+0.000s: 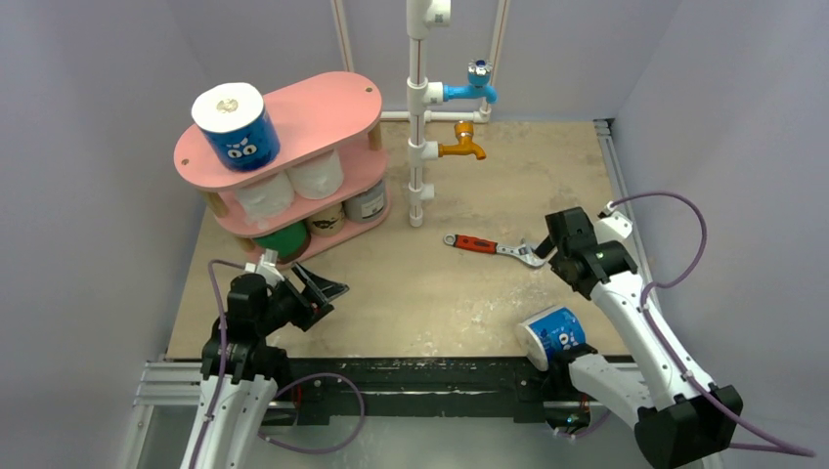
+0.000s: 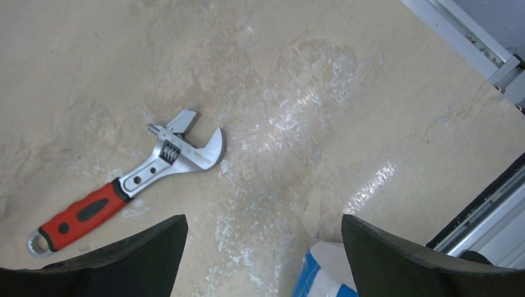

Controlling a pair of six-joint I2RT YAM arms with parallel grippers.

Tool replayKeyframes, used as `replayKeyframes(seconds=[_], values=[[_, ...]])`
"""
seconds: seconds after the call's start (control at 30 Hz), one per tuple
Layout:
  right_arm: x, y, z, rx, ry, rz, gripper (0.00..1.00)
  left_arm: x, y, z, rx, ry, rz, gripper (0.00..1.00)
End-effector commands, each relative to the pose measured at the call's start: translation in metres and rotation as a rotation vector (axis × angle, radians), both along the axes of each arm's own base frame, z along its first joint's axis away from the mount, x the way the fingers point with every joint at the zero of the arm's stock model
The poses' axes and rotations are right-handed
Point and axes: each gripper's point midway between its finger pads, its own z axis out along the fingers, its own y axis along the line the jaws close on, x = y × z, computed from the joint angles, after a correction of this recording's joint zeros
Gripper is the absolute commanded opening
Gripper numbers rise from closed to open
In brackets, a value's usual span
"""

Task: Place and organize the paper towels onto the shelf
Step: Adjust the paper towel at the center of the board.

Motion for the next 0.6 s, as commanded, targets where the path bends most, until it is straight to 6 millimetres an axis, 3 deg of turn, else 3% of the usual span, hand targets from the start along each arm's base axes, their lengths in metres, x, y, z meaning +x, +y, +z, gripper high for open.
replayKeyframes(seconds=[0.0, 0.17, 0.33, 0.43, 0.57], values=[[-0.023, 0.0, -0.012, 0.02, 0.111, -0.02, 0.98, 0.012, 0.006, -0.004, -0.019, 0.003, 0.088, 0.8], [-0.056, -0.016, -0.003, -0.014, 0.217, -0.174, 0.99, 0.011, 0.013, -0.019, -0.004, 0.079, 0.143, 0.81], [-0.083, -0.005, -0.009, 0.107, 0.174, -0.129, 0.99, 0.011, 0.014, -0.03, 0.011, 0.116, 0.148, 0.81], [-0.082, -0.001, -0.003, 0.123, 0.15, -0.092, 0.99, 0.011, 0.014, -0.034, 0.015, 0.135, 0.146, 0.81], [-0.081, 0.008, -0.014, 0.092, 0.281, -0.028, 0.99, 0.011, 0.013, -0.035, 0.033, 0.142, 0.122, 0.81]])
